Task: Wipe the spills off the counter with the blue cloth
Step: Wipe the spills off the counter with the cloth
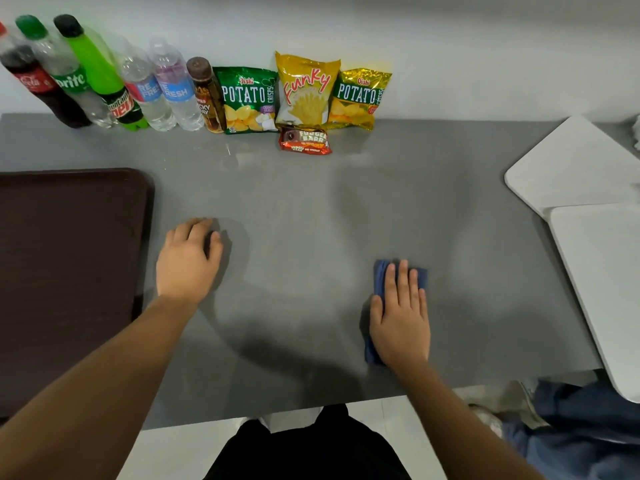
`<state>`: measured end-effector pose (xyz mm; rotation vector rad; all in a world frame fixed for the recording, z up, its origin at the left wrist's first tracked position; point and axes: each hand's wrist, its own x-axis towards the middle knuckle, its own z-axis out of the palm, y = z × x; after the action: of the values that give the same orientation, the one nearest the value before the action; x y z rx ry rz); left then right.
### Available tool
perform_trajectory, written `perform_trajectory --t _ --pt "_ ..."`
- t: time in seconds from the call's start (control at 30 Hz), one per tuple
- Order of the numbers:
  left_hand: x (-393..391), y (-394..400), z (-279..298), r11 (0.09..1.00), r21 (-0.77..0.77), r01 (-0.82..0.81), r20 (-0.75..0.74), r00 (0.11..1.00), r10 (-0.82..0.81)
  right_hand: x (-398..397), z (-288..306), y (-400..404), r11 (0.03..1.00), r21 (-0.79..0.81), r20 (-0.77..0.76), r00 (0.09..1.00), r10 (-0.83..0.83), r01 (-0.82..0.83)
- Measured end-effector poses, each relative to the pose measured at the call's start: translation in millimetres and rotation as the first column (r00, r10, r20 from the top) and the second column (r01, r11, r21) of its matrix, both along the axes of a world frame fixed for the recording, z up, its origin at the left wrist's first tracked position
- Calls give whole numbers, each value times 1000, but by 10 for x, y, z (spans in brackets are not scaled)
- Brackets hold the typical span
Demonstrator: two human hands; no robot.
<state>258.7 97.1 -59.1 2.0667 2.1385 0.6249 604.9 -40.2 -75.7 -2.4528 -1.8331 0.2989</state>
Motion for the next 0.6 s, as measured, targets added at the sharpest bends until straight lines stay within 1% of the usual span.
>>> perform_trajectory --t 0.17,0.27,0.33,0.47,0.6 --pt "101 -335 188 1000 -16 -14 15 1000 14 -702 -94 -247 981 19 -35 980 195 -194" --pt "134 -536 208 999 -51 -13 10 1000 14 -1021 -89 -130 940 61 -53 940 338 -335" --pt "138 -640 213 996 -78 -31 15 999 32 -1120 -55 88 913 79 -77 911 406 -400" --pt "161 -758 231 989 -128 -74 57 995 82 -1096 16 704 895 88 -65 894 444 -438" --pt "157 -822 255 992 -107 -72 91 992 82 -820 6 1186 914 39 -68 912 405 -403"
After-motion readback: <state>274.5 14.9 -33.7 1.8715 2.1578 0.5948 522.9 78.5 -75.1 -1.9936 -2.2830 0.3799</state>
